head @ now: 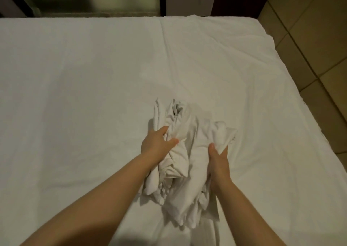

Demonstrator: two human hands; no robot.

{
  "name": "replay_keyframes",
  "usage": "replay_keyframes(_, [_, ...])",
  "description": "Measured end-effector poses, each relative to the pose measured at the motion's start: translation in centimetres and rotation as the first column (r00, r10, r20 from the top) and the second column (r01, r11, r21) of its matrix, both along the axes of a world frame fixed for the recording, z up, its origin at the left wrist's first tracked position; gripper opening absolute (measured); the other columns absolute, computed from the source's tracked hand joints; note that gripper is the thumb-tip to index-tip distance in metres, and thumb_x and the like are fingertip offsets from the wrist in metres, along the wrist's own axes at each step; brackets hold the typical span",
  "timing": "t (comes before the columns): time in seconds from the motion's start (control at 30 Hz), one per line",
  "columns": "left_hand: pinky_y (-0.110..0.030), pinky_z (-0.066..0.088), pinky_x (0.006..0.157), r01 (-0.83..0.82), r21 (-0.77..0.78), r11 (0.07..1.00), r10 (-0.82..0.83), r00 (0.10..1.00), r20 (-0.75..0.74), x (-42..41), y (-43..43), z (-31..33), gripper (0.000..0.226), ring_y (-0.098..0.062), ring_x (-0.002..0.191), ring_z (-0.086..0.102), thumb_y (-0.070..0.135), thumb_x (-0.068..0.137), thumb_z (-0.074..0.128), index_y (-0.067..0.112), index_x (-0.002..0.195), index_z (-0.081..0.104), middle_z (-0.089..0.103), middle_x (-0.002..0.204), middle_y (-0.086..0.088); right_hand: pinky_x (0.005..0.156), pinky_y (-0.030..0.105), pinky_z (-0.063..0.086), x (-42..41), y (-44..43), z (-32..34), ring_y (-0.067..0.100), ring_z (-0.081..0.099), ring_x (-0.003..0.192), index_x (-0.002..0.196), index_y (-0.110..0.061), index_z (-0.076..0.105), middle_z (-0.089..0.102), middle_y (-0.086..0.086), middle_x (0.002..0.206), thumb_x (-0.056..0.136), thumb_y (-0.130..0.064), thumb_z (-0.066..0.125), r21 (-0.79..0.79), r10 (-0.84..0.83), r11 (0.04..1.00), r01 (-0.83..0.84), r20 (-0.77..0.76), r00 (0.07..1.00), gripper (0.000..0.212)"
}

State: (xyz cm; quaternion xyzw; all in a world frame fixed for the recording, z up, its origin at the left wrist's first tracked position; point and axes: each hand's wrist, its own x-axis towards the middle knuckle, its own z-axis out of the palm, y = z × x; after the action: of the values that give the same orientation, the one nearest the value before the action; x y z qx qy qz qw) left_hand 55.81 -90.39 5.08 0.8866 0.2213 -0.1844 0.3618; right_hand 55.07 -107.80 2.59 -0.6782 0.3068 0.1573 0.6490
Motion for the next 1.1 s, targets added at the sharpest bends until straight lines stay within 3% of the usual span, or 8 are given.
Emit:
replay_keyframes(0.27, [-0.026,0.038,0.068,0.148,0.169,0.974,-0.173,0.975,0.143,-3.2,-1.6,-0.3,0.032,-0.026,0.085,0.053,0.036,0.091,0.052,0.021,0.119,0.049,0.043,0.119,-0.011,0.108,0.041,0.031,-0.1,4.7,3.0,0.034,0.037,0.133,0.150,-0.027,-0.010,0.020,0.015,0.154,0.080,-0.062,0.058,-0.140,0.139,0.979,-0.150,-0.083,0.987,0.103])
replay_keyframes(0.37, [-0.025,0.038,0.072,0.107,0.046,0.993,-0.112,0.987,0.117,-3.5,-1.4,0.4,0.038,-0.023,0.089,0.052,0.040,0.090,0.050,0.029,0.126,0.045,0.041,0.128,-0.009,0.105,0.040,0.032,-0.7,4.7,4.1,0.034,0.034,0.135,0.149,-0.025,-0.014,0.013,0.014,0.155,0.076,-0.057,0.066,-0.153,0.166,0.971,-0.181,-0.106,0.980,0.113])
replay_keyframes(0.5, [-0.024,0.031,0.096,-0.131,-0.289,0.948,0.171,0.978,0.117,-4.1,-0.2,1.9,0.074,-0.023,0.132,0.039,0.050,0.088,0.054,0.044,0.146,0.009,0.027,0.151,-0.003,0.105,0.039,0.033,-1.1,5.2,5.7,0.033,0.033,0.135,0.150,-0.028,-0.008,0.015,0.010,0.154,0.074,-0.052,0.070,-0.188,0.265,0.945,-0.267,-0.035,0.964,0.112])
replay_keyframes(0.6, [-0.035,0.031,0.109,-0.356,-0.440,0.824,0.431,0.899,0.081,-5.8,1.4,3.4,0.094,-0.024,0.137,0.034,0.052,0.080,0.061,0.038,0.148,-0.003,0.023,0.155,0.001,0.105,0.041,0.033,-1.6,6.1,8.4,0.035,0.034,0.134,0.150,-0.032,-0.007,0.017,0.011,0.153,0.074,-0.055,0.069,-0.232,0.361,0.908,-0.349,0.006,0.933,0.109])
replay_keyframes(0.73, [-0.045,0.044,0.101,-0.500,-0.643,0.580,0.659,0.752,0.008,-8.4,3.6,6.3,0.122,-0.025,0.120,0.054,0.078,0.045,0.072,0.029,0.146,0.024,0.049,0.140,-0.005,0.103,0.038,0.036,-2.5,9.0,13.9,0.036,0.039,0.130,0.148,-0.037,-0.010,0.022,0.014,0.149,0.072,-0.062,0.066,-0.366,0.595,0.764,-0.532,0.078,0.800,0.111])
replay_keyframes(0.83, [-0.039,0.058,0.076,-0.484,-0.864,0.138,0.821,0.544,-0.174,-10.6,6.2,9.1,0.071,-0.024,0.090,0.070,0.052,0.069,0.074,0.010,0.123,0.054,0.070,0.104,-0.012,0.090,0.033,0.041,-3.4,11.3,17.7,0.032,0.047,0.121,0.148,-0.036,-0.010,0.029,0.011,0.141,0.073,-0.052,0.069,-0.536,0.781,0.575,-0.618,0.134,0.610,0.110])
replay_keyframes(0.9, [-0.033,0.059,0.065,-0.410,-0.912,0.004,0.816,0.529,-0.234,-12.2,7.9,10.6,0.035,-0.019,0.081,0.071,0.039,0.090,0.056,0.010,0.108,0.064,0.073,0.091,-0.009,0.080,0.029,0.042,-4.4,12.9,19.7,0.030,0.053,0.108,0.148,-0.037,-0.007,0.035,0.009,0.134,0.073,-0.043,0.068,-0.610,0.844,0.498,-0.616,0.179,0.505,0.107])
replay_keyframes(1.1, [-0.038,0.051,0.091,-0.425,-0.865,0.265,0.857,0.515,0.010,-16.9,12.1,15.1,0.069,-0.021,0.100,0.067,0.058,0.067,0.062,0.018,0.123,0.058,0.069,0.112,-0.006,0.082,0.029,0.039,-8.2,17.8,23.1,0.033,0.050,0.114,0.149,-0.033,0.000,0.037,0.008,0.137,0.075,-0.035,0.066,-0.578,0.828,0.547,-0.606,0.266,0.494,0.100])
